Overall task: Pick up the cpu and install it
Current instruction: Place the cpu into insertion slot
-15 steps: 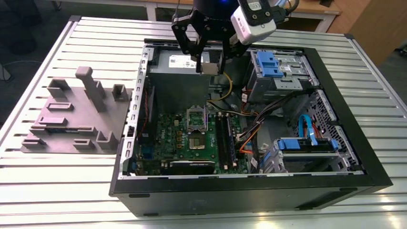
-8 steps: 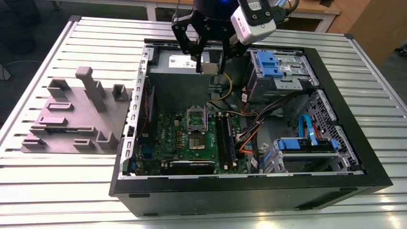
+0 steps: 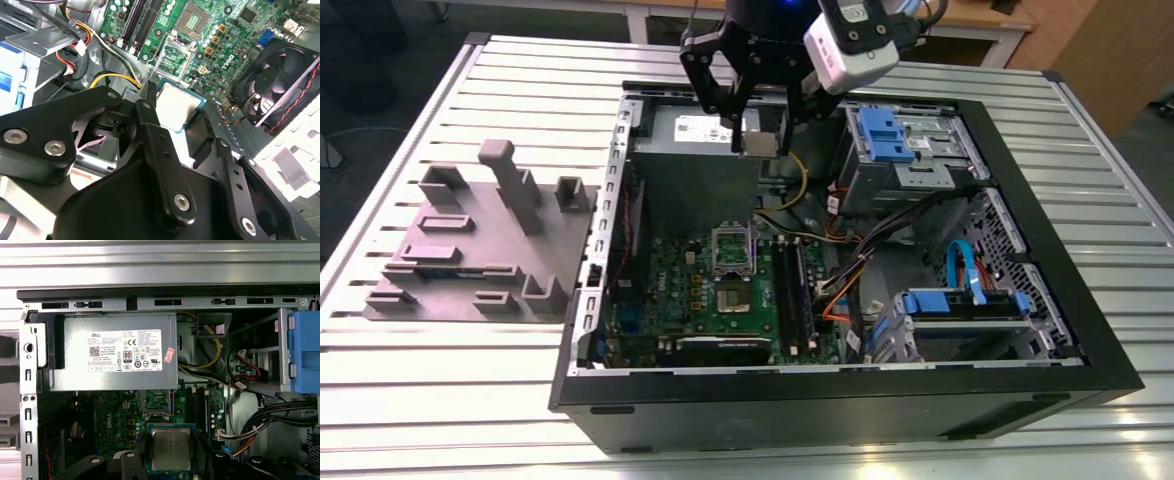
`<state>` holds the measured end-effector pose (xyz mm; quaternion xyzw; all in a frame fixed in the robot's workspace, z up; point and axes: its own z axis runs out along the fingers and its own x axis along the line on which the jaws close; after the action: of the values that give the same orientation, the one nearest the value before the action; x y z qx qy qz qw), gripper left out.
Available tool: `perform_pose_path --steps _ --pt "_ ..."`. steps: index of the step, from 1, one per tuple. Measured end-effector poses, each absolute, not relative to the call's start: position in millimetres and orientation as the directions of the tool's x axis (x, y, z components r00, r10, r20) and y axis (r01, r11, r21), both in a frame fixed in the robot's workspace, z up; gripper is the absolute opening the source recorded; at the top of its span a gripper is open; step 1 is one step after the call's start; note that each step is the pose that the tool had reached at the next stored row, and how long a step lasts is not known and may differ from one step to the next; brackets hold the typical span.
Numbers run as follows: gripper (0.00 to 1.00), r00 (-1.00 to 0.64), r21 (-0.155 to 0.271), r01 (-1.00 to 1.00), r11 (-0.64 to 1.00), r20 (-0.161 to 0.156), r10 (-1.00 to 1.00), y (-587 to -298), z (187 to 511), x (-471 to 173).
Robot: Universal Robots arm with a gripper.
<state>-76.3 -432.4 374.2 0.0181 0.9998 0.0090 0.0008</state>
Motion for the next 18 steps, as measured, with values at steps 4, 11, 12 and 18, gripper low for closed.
perform_pose_path --steps 4,11,12,18 --pt "0.47 -0.999 0.018 0.036 0.999 -0.001 0.036 -432.5 373.1 -76.3" --pt "0.47 -0.999 0.018 0.036 0.999 -0.001 0.036 -432.5 371.3 -76.3" --pt "0.47 -0.999 0.018 0.036 0.999 -0.001 0.036 -432.5 371.0 -76.3" --pt "0.47 -0.999 0.018 0.036 0.999 -0.001 0.036 -432.5 369.9 -76.3"
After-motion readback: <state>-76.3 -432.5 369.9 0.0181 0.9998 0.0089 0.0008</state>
